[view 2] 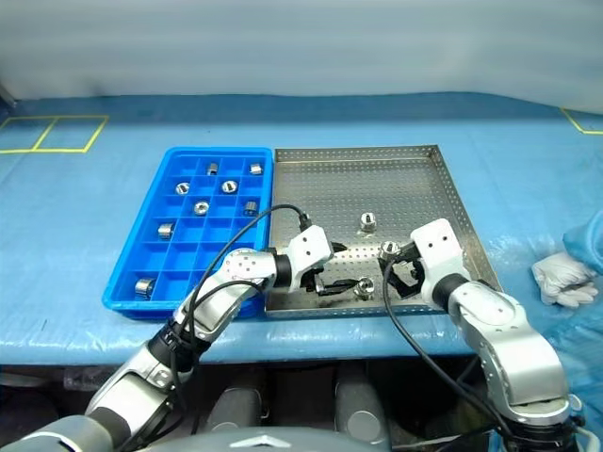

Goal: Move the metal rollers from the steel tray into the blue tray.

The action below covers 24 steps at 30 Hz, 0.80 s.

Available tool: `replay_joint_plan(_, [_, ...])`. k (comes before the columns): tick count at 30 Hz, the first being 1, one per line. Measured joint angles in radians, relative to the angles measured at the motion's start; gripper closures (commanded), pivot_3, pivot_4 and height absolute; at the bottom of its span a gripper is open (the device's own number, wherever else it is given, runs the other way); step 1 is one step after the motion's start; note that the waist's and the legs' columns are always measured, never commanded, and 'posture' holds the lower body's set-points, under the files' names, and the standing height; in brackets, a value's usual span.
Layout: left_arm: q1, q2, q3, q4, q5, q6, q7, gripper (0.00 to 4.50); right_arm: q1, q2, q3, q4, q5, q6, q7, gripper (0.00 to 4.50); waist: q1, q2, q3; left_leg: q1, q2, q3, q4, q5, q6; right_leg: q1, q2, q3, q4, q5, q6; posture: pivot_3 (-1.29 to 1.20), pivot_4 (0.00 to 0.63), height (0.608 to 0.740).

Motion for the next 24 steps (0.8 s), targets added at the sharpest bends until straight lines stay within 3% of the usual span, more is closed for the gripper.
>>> replay_joint_plan(11, [-0.068, -0.078, -0.047, 0.215, 0.091, -0.064, -0.019, 0.77, 0.1, 0.011, -0.037, -0.104, -0.001, 0.02, -0.019, 0.0, -0.063, 0.0, 0.0, 0.0, 0.0, 0.001, 0.001, 0.0, 0.0, 0.0, 0.0, 0.001, 0.0, 0.0, 0.0, -0.25, 0.15, 0.74])
replay_joint_plan(16, [-0.068, -0.086, -0.047, 0.242, 0.116, -0.061, -0.008, 2.28, 0.099, 0.012, -0.036, -0.107, 0.0, 0.02, -0.022, 0.0, -0.086, 0.0, 0.0, 0.0, 0.0, 0.001, 0.0, 0.0, 0.0, 0.0, 0.0, 0.001, 0.0, 0.0, 0.0, -0.24, 0.15, 0.74])
replay_joint_plan(18, [-0.068, -0.086, -0.045, 0.242, 0.119, -0.061, -0.006, 2.28, 0.096, 0.012, -0.035, -0.107, 0.0, 0.019, -0.022, 0.0, -0.094, 0.0, 0.0, 0.0, 0.0, 0.001, 0.0, 0.0, 0.0, 0.0, 0.0, 0.001, 0.0, 0.0, 0.0, -0.23, 0.15, 0.74])
replay_joint_plan(21, [-0.064, -0.088, -0.041, 0.241, 0.127, -0.058, 0.004, 2.77, 0.086, 0.012, -0.019, -0.1, -0.001, 0.018, -0.022, 0.0, -0.099, 0.0, 0.0, 0.0, 0.0, 0.001, 0.0, 0.0, 0.0, 0.0, 0.0, 0.001, 0.0, 0.0, 0.0, -0.21, 0.15, 0.74])
replay_joint_plan(24, [-0.059, -0.089, -0.037, 0.238, 0.132, -0.058, 0.012, 2.78, 0.075, 0.012, -0.002, -0.095, -0.001, 0.018, -0.022, 0.0, -0.1, 0.0, 0.0, 0.0, 0.0, 0.001, 0.0, 0.0, 0.0, 0.0, 0.0, 0.001, 0.0, 0.0, 0.0, -0.2, 0.15, 0.74])
